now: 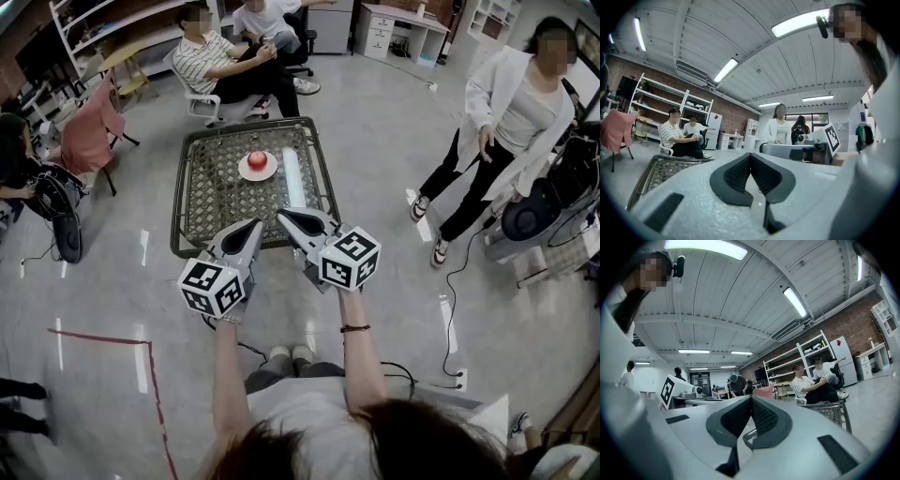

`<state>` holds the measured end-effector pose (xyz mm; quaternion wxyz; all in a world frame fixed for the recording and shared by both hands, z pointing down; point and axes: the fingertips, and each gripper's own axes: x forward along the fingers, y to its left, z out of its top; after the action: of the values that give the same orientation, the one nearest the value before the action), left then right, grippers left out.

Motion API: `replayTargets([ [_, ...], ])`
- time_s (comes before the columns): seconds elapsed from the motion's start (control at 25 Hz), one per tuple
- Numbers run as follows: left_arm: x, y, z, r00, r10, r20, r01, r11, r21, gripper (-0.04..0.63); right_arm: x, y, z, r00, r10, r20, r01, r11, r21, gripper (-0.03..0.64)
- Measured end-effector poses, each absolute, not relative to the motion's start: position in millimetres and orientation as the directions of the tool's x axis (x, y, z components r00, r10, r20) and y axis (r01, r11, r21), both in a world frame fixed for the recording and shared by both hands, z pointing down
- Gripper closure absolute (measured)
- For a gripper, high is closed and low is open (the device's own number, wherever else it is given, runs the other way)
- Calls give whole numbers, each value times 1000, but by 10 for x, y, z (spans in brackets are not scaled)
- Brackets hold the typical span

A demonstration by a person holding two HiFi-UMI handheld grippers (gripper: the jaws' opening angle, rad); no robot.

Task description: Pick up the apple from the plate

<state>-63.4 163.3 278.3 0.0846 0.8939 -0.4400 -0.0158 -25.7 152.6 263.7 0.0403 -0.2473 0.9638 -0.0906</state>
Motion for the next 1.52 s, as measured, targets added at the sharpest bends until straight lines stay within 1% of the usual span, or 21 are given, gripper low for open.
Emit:
replayTargets([
  [0.32, -482, 1566, 2926, 605, -794, 59, -789, -588, 179, 584, -124, 1495, 2783, -880, -474, -21, -460, 863, -209, 607],
  [0.64, -480, 1385, 3063, 604, -791, 94, -790, -580, 197, 584, -95, 1297, 2889, -879, -476, -21, -457, 855, -245, 607],
  [1.08, -505, 680, 3239, 638, -763, 105, -762, -606, 229, 584, -94, 649, 3089, -863, -505, 19, -492, 832, -258, 607],
  [1.52, -680, -22, 3303, 678, -725, 118, -728, -640, 246, 584, -316, -16, 3181, -845, -533, 50, -525, 805, -275, 607],
])
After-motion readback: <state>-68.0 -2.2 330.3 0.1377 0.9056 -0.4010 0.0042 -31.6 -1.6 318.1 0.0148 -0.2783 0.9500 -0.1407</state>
